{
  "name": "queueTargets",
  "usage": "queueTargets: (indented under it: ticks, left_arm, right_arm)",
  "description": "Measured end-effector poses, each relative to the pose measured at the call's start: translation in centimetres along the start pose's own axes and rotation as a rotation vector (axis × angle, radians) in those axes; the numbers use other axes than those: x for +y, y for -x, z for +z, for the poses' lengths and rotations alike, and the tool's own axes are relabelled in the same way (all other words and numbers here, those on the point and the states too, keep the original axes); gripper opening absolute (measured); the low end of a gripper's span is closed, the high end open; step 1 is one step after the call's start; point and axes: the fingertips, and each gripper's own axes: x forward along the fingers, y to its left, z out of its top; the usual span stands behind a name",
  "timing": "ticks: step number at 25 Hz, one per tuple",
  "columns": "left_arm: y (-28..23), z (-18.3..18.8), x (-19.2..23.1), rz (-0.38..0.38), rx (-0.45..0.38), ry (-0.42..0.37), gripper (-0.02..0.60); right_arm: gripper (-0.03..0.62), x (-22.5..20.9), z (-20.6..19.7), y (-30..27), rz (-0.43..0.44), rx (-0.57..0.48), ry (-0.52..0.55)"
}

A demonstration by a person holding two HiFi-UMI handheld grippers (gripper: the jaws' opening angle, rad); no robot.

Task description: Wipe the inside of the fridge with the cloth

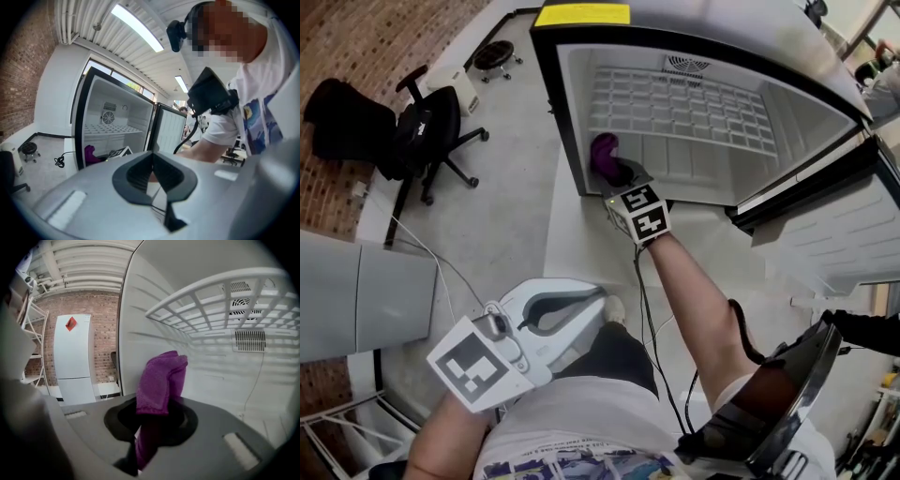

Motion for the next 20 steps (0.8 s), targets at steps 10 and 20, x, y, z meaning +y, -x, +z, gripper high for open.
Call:
queueTargets:
  ticks: [10, 20]
  left_arm:
    - [1.2, -0.7, -1.8, -0.025, 0.004, 0.0, 0.006]
    - [2.8, -1.7, -3.0, -0.053, -0.017, 0.024, 0.006]
  right_arm:
    - [0.054, 2.6, -0.9, 1.8, 0.017, 0.023, 0.006]
    - [0.054, 5.0, -1.8, 5.4, 0.005, 0.029, -0.002]
